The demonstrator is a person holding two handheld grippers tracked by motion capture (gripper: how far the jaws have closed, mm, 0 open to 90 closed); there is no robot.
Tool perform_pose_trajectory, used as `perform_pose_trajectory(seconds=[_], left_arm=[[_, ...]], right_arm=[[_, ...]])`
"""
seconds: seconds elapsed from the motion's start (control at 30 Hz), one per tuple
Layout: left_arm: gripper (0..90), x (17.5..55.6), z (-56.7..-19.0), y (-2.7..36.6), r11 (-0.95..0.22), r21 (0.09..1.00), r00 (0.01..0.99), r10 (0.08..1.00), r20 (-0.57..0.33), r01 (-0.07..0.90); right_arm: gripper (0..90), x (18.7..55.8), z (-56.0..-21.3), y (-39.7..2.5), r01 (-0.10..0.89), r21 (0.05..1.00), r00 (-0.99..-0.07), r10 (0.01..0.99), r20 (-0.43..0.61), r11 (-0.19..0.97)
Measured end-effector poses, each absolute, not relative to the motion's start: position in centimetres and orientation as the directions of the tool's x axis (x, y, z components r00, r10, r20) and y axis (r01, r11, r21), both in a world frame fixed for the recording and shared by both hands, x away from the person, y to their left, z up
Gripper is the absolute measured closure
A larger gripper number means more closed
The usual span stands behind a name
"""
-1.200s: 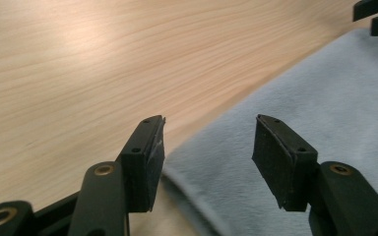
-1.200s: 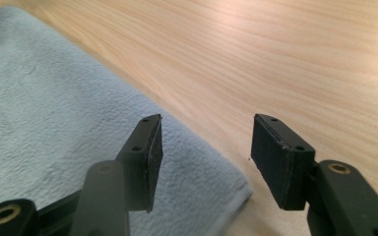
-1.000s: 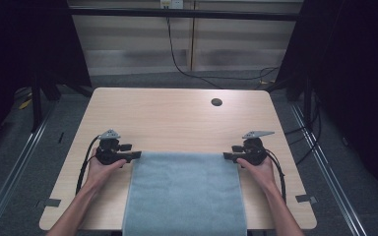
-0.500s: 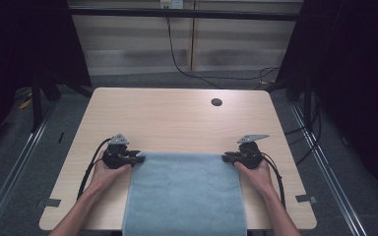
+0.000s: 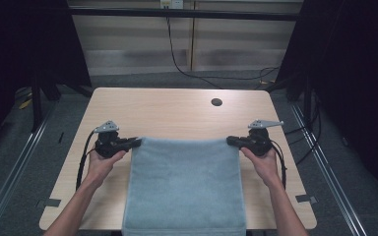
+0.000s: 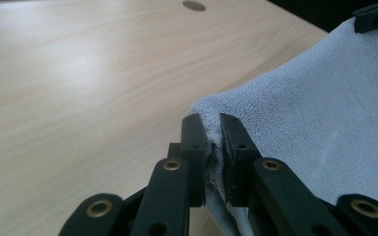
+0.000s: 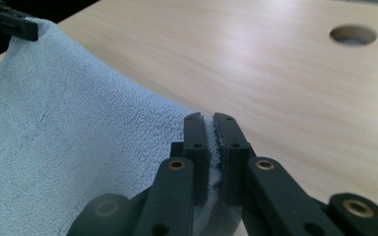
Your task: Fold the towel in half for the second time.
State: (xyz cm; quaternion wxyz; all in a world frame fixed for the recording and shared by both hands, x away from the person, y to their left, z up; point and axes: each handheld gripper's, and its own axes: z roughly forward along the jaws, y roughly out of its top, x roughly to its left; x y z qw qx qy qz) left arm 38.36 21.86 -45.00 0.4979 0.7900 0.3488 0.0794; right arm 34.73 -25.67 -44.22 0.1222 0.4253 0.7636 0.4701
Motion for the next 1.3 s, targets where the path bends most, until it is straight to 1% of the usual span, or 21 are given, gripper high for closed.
perform_pose_trajectory(seconds=[0.07,0.1,0.27,0.33,0.43,0.47,0.57,0.63,0.67,0.7,0.73,0.77,0.8,0.87,0.93,0.97,1.1,1.2,1.3], left_arm=[[82.0,38.6,-44.7,21.8,-0.251,0.846,0.743,0.630,-0.226,0.470],[82.0,39.1,-44.1,21.7,-0.227,0.850,0.734,0.635,-0.241,0.475],[82.1,39.9,-43.2,21.2,-0.227,0.857,0.735,0.638,-0.228,0.462],[82.1,40.7,-42.2,20.9,-0.230,0.862,0.735,0.643,-0.212,0.451],[82.1,41.1,-41.5,20.9,-0.219,0.868,0.733,0.646,-0.213,0.446],[82.1,41.3,-40.6,21.0,-0.215,0.876,0.734,0.648,-0.203,0.432],[82.2,41.4,-39.7,21.2,-0.195,0.888,0.735,0.647,-0.203,0.417],[82.2,41.5,-39.4,21.2,-0.192,0.891,0.734,0.649,-0.199,0.411],[82.2,41.8,-38.6,21.2,-0.179,0.897,0.739,0.641,-0.206,0.405],[82.1,41.8,-38.6,21.2,-0.179,0.897,0.739,0.641,-0.206,0.405],[82.1,41.9,-37.3,21.0,-0.189,0.908,0.748,0.640,-0.175,0.374],[82.2,41.9,-37.3,21.0,-0.189,0.908,0.748,0.640,-0.175,0.374],[82.2,41.5,-36.4,20.9,-0.180,0.918,0.759,0.628,-0.168,0.353],[82.1,41.0,-36.4,20.8,-0.209,0.919,0.765,0.630,-0.135,0.334],[82.1,40.8,-36.7,20.8,-0.210,0.919,0.769,0.624,-0.137,0.334],[82.0,40.2,-37.7,20.9,-0.210,0.917,0.773,0.618,-0.144,0.339],[81.9,39.1,-39.0,21.3,-0.206,0.914,0.779,0.606,-0.160,0.349],[81.8,38.0,-39.3,21.7,-0.182,0.919,0.786,0.590,-0.183,0.351],[81.6,37.0,-39.4,22.1,-0.180,0.925,0.800,0.572,-0.178,0.334]], right_arm=[[84.8,35.1,-43.3,-25.8,0.517,0.835,-0.609,0.766,0.204,0.189],[84.8,35.2,-43.0,-25.9,0.509,0.841,-0.609,0.767,0.202,0.183],[84.8,36.1,-41.8,-26.1,0.491,0.854,-0.606,0.772,0.194,0.171],[84.9,36.9,-40.9,-26.3,0.488,0.858,-0.601,0.775,0.197,0.161],[85.1,37.7,-40.1,-26.5,0.479,0.865,-0.596,0.779,0.194,0.152],[85.1,37.8,-39.7,-26.6,0.475,0.869,-0.593,0.780,0.198,0.140],[85.2,38.0,-39.2,-26.7,0.461,0.879,-0.593,0.779,0.206,0.119],[85.3,38.1,-39.0,-26.6,0.456,0.881,-0.596,0.778,0.197,0.126],[85.2,38.3,-38.4,-26.6,0.449,0.885,-0.595,0.780,0.195,0.121],[85.3,38.4,-38.0,-26.7,0.442,0.888,-0.596,0.781,0.185,0.127],[85.2,38.5,-37.5,-26.8,0.436,0.891,-0.594,0.784,0.182,0.123],[85.3,38.5,-36.9,-27.0,0.425,0.899,-0.596,0.781,0.188,0.107],[85.3,38.4,-36.5,-27.1,0.413,0.906,-0.600,0.777,0.192,0.095],[85.4,38.0,-36.1,-27.1,0.404,0.909,-0.603,0.777,0.180,0.103],[85.3,37.8,-36.2,-27.1,0.405,0.907,-0.606,0.776,0.173,0.114],[85.3,37.0,-36.8,-27.0,0.409,0.903,-0.616,0.770,0.165,0.133],[85.3,35.3,-38.2,-27.1,0.418,0.896,-0.634,0.755,0.169,0.150],[85.3,34.1,-38.6,-27.2,0.412,0.900,-0.652,0.736,0.184,0.139],[85.0,32.6,-39.0,-27.1,0.404,0.904,-0.667,0.722,0.186,0.141]])
